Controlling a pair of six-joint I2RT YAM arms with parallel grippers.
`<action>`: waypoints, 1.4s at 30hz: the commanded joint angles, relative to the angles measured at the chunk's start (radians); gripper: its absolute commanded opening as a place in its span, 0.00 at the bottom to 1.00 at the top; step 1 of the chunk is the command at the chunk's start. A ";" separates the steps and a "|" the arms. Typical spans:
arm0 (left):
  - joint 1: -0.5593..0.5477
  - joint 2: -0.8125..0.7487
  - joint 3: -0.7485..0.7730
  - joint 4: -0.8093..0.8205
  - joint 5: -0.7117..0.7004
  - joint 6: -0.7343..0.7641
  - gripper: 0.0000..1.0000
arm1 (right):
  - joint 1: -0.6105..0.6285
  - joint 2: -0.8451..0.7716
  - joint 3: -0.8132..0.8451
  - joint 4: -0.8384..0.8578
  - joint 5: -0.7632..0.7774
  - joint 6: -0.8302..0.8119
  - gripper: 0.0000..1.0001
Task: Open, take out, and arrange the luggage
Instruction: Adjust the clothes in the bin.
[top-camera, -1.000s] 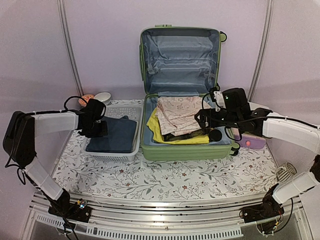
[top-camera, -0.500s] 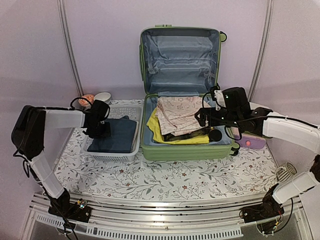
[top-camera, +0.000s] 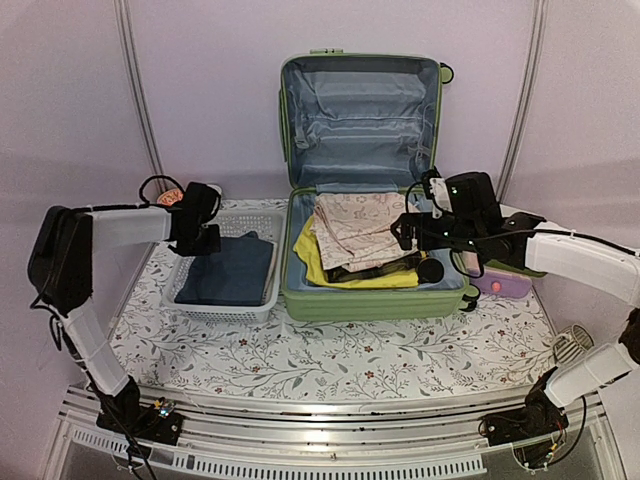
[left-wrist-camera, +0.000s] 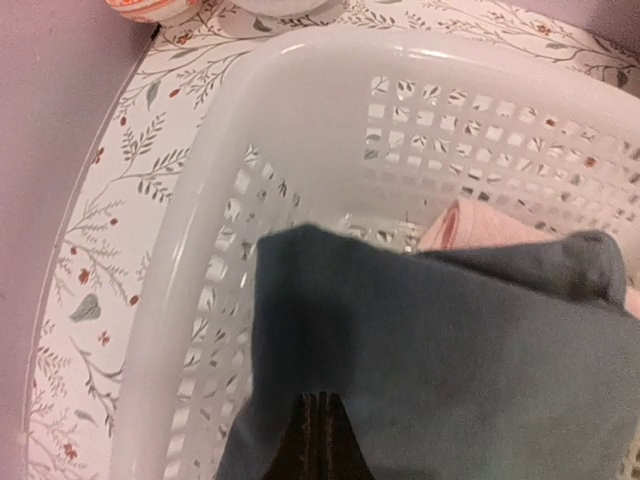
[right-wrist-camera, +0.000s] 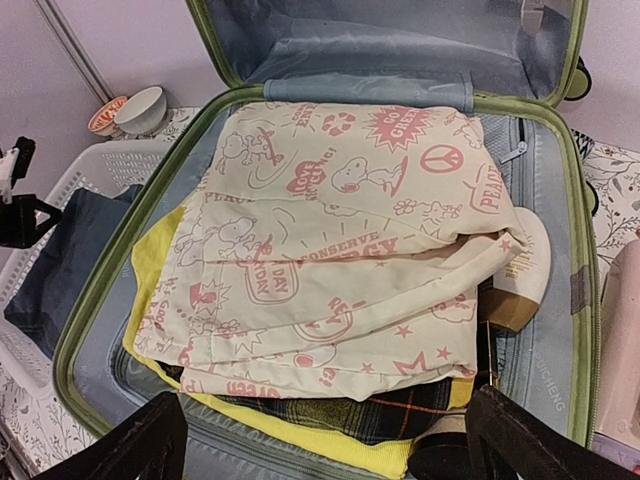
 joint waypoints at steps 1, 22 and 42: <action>0.034 0.138 0.083 0.040 -0.071 0.011 0.00 | -0.005 -0.027 0.015 -0.020 0.011 0.004 0.99; -0.012 -0.007 0.065 -0.107 0.032 0.040 0.08 | -0.009 -0.023 0.027 -0.025 -0.002 0.002 0.99; -0.053 -0.171 -0.267 -0.224 0.007 -0.172 0.05 | -0.011 -0.012 0.008 -0.005 -0.028 0.012 0.99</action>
